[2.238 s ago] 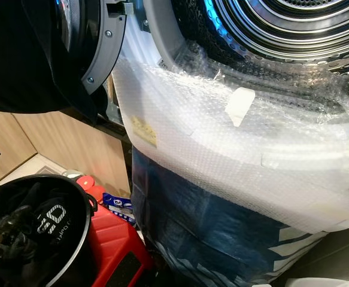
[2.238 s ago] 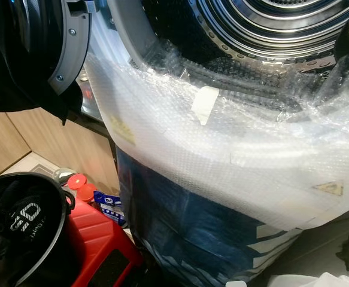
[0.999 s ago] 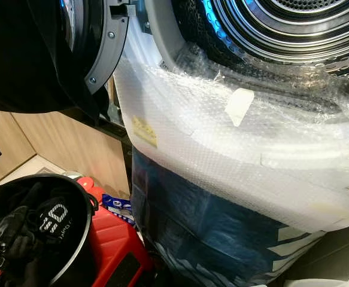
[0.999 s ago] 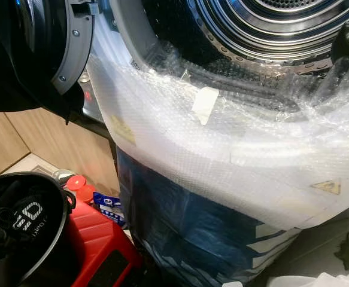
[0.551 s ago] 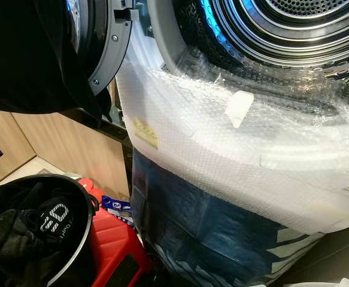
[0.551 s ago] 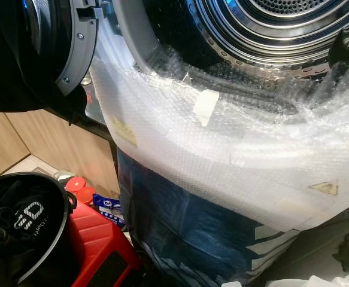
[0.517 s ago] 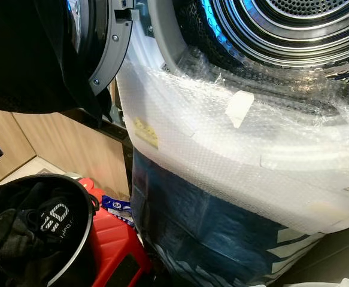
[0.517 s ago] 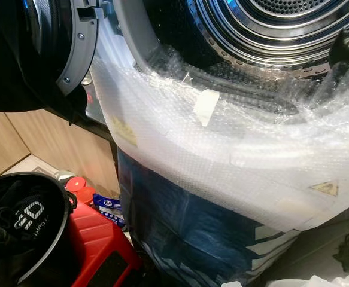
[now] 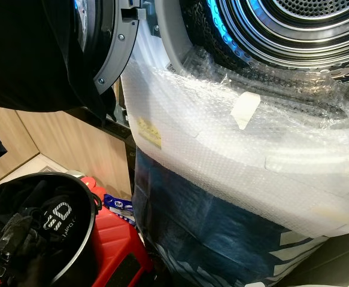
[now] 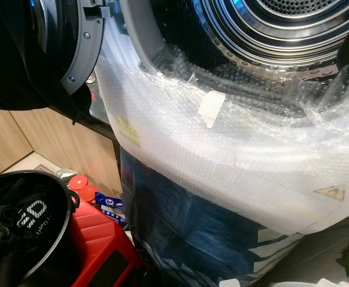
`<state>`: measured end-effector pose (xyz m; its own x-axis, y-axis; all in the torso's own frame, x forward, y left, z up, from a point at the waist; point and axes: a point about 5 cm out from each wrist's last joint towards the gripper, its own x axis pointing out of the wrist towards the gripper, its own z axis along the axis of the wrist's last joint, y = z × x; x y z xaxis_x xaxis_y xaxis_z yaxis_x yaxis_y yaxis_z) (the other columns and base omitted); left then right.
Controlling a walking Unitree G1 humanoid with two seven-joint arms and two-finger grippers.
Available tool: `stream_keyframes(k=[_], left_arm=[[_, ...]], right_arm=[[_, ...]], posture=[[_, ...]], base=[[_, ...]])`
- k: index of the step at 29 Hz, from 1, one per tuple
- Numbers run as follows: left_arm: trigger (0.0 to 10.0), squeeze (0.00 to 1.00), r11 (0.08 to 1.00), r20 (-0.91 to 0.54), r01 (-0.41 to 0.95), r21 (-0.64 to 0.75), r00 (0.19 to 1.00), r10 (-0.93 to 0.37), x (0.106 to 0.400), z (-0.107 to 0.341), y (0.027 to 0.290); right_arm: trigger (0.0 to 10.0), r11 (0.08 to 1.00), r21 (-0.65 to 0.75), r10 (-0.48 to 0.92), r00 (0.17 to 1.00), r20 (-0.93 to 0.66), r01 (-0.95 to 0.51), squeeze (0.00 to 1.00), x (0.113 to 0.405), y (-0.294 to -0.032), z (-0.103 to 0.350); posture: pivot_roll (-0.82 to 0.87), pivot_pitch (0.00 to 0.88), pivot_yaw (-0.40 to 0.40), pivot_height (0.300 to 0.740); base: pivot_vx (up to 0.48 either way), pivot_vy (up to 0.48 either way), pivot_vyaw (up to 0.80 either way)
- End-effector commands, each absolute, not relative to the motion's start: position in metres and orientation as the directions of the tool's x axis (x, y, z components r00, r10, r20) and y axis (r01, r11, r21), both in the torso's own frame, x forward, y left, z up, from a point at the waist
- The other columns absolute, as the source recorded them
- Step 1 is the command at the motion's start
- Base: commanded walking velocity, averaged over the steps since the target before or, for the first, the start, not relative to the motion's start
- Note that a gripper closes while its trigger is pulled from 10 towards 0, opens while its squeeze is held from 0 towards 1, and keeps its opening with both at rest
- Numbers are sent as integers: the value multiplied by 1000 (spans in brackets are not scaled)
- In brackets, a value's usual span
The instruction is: Clothes washing
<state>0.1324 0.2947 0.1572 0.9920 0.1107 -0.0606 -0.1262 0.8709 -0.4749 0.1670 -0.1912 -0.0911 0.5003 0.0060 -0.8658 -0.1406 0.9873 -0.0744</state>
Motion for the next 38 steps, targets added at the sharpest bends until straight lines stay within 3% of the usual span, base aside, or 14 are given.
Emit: stream_keyframes(k=[1, 12, 31, 32, 34, 35, 36, 38], left_arm=[[10000, 0, 865, -75, -207, -457, 978, 195, 127, 156, 307], [10000, 0, 839, -91, -270, -472, 962, 258, 126, 147, 312], [10000, 0, 843, -105, -238, -483, 971, 214, 149, 134, 312], [5490, 0, 842, -105, -243, -481, 970, 220, 150, 133, 314], [5490, 0, 843, -104, -243, -481, 970, 220, 151, 132, 314], [3333, 0, 843, -103, -242, -480, 970, 220, 151, 132, 315], [0, 0, 844, -103, -240, -479, 971, 218, 153, 132, 315], [0, 0, 847, -101, -234, -477, 972, 211, 154, 131, 314]], right_arm=[[10000, 989, -68, 2, 472, -882, -131, 0, 157, -193, -95], [10000, 989, -73, -5, 469, -883, -128, 0, 155, -195, -96], [10000, 986, -86, -9, 464, -886, -145, 0, 154, -196, -96], [10000, 984, -89, -7, 463, -886, -154, 0, 154, -195, -96], [10000, 983, -90, -6, 463, -886, -159, 0, 154, -195, -96], [10000, 983, -91, -5, 463, -886, -163, 0, 154, -195, -96], [10000, 982, -92, -4, 463, -886, -167, 0, 155, -194, -96], [10000, 981, -94, -4, 464, -886, -172, 0, 155, -194, -96]], posture=[[267, 134, -53, 740], [263, 135, -56, 740], [243, 126, -51, 740], [242, 122, -50, 740], [242, 121, -49, 740], [242, 121, -49, 740], [242, 121, -49, 740], [238, 117, -47, 740]], base=[[0, 0, 0], [0, 0, 0], [0, 0, 0], [0, 0, 0], [0, 0, 0], [0, 0, 0], [0, 0, 0], [0, 0, 0]])
